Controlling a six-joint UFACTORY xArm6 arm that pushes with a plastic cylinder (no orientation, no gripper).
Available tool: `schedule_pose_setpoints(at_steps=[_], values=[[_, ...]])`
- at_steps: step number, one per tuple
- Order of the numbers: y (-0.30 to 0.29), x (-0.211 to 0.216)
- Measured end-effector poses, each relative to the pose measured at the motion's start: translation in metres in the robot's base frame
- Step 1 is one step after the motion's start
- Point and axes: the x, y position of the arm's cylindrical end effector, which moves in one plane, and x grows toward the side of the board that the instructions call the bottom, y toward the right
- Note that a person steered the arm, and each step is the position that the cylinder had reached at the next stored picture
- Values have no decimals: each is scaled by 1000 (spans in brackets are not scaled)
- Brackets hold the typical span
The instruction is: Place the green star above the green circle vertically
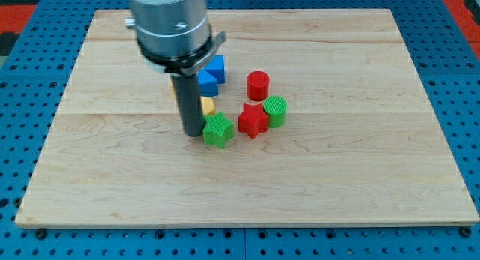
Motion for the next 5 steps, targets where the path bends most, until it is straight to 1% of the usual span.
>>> schedule_pose_setpoints(at_steps=[1, 5], values=[[10, -48], [7, -44]])
